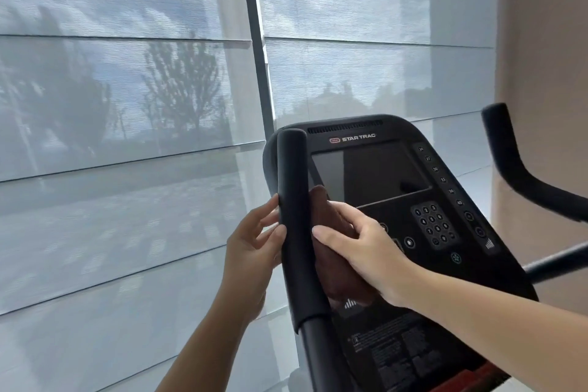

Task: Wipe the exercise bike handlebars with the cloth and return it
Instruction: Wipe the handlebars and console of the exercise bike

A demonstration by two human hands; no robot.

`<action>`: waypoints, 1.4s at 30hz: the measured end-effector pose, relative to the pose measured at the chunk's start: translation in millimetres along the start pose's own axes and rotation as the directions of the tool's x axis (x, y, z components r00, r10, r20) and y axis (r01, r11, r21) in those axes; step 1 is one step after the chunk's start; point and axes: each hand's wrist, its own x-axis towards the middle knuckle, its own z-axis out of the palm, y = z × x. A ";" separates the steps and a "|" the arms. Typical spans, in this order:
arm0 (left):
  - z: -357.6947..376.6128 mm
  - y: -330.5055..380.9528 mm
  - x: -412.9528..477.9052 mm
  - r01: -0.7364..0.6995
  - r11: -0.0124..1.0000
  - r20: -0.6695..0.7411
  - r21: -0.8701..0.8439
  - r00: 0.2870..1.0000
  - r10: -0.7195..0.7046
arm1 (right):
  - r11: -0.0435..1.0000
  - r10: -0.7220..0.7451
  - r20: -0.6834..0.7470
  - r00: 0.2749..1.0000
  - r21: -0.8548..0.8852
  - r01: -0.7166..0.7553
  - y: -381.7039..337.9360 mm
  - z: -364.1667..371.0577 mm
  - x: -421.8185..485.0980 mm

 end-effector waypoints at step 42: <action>7.6 1.7 -7.1 0.041 0.999 -0.075 -0.027 0.996 -0.043 | 0.925 0.264 0.064 0.962 -0.300 -0.234 -47.8 11.2 -29.7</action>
